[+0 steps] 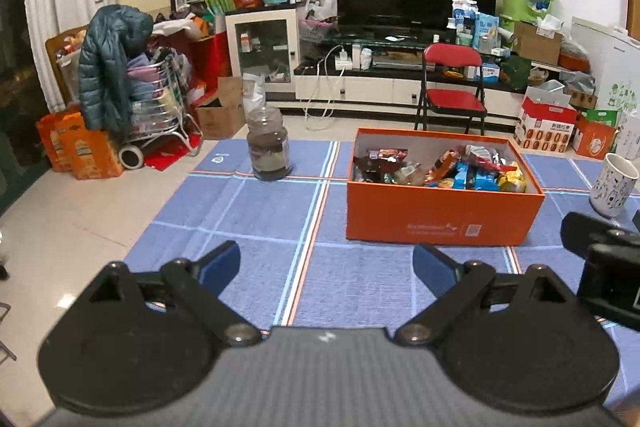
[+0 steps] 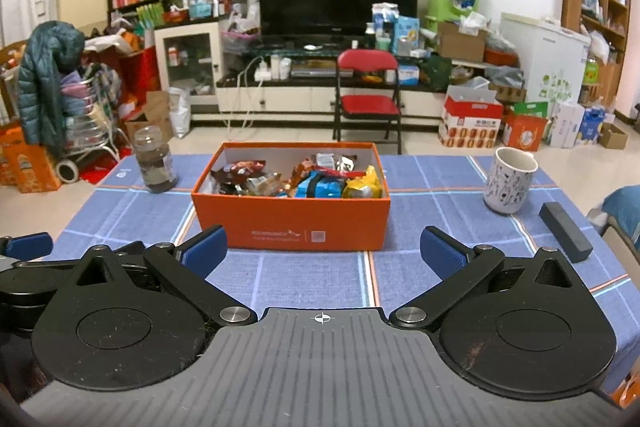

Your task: Organize snacks

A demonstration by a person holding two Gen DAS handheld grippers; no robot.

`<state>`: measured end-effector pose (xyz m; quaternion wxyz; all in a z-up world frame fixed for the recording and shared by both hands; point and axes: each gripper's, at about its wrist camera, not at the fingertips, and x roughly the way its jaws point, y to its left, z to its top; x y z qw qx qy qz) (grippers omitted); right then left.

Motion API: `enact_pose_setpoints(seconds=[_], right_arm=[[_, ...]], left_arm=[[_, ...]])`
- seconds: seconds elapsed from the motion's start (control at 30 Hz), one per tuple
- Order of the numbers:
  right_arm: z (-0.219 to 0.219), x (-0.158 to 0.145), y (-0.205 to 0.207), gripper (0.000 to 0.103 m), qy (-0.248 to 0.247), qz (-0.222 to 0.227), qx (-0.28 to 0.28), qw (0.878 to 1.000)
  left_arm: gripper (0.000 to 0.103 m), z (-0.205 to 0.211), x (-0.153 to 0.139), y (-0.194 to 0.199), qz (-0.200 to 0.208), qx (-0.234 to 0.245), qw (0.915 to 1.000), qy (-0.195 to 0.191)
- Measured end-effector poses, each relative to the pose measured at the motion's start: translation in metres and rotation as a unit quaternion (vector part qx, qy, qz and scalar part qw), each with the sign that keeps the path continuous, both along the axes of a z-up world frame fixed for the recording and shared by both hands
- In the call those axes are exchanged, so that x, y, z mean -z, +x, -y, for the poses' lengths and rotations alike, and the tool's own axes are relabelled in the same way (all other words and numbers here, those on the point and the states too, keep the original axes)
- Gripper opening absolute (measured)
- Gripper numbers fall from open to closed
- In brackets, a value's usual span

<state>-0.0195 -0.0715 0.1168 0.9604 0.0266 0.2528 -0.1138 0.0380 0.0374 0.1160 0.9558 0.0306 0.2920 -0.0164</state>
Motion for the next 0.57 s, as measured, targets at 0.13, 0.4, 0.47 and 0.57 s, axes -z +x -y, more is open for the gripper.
enact_pose_setpoints(seconds=[0.13, 0.4, 0.47, 0.57], right_arm=[[0.001, -0.002, -0.001, 0.095, 0.002, 0.002, 0.0, 1.0], [0.003, -0.002, -0.001, 0.095, 0.003, 0.002, 0.0, 1.0], [0.001, -0.002, 0.0, 0.095, 0.002, 0.0, -0.004, 1.0], [0.0, -0.002, 0.001, 0.095, 0.005, 0.0, -0.005, 1.0]], left_arm=[[0.093, 0.0, -0.001, -0.001, -0.007, 0.004, 0.9999, -0.011], [0.094, 0.004, 0.004, -0.002, -0.019, 0.025, 0.9994, -0.012], [0.094, 0.007, 0.004, -0.005, -0.015, 0.032, 0.9994, -0.007], [0.094, 0.01, 0.004, -0.007, 0.001, 0.035, 0.9994, 0.004]])
